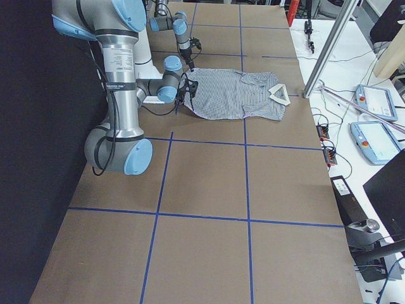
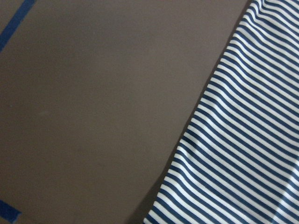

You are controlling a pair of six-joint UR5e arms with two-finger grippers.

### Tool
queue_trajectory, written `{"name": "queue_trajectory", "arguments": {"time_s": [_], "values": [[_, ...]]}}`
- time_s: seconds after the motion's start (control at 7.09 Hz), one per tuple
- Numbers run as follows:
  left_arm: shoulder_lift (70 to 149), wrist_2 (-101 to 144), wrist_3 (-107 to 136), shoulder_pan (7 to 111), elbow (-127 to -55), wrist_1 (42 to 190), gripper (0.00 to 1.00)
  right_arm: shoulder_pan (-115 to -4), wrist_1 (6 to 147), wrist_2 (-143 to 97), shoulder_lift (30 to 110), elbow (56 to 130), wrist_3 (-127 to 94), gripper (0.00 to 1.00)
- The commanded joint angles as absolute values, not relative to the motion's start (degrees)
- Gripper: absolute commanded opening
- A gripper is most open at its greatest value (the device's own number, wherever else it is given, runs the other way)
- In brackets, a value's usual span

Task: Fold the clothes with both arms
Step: 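Grasp the hem corners nearest the robot with both grippers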

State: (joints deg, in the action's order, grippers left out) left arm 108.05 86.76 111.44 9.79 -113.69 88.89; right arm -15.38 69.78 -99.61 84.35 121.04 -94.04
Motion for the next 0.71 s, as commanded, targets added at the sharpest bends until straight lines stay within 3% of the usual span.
{"name": "queue_trajectory", "arguments": {"time_s": [0.0,0.14,0.28,0.56], "values": [[108.19,86.75,111.97,9.58,-113.73,88.07,0.44,-15.38,69.79,-99.67,84.38,121.03,-94.04,0.0],[108.19,86.75,111.89,9.67,-113.73,88.07,0.18,-15.38,69.79,-99.58,84.38,121.03,-94.04,0.0],[108.28,86.75,111.97,9.67,-113.73,88.07,0.03,-15.38,69.79,-99.58,84.46,120.94,-94.04,0.0],[108.28,86.84,111.8,9.67,-114.34,87.98,0.0,-15.38,69.79,-99.58,84.55,120.94,-94.04,0.0]]}}
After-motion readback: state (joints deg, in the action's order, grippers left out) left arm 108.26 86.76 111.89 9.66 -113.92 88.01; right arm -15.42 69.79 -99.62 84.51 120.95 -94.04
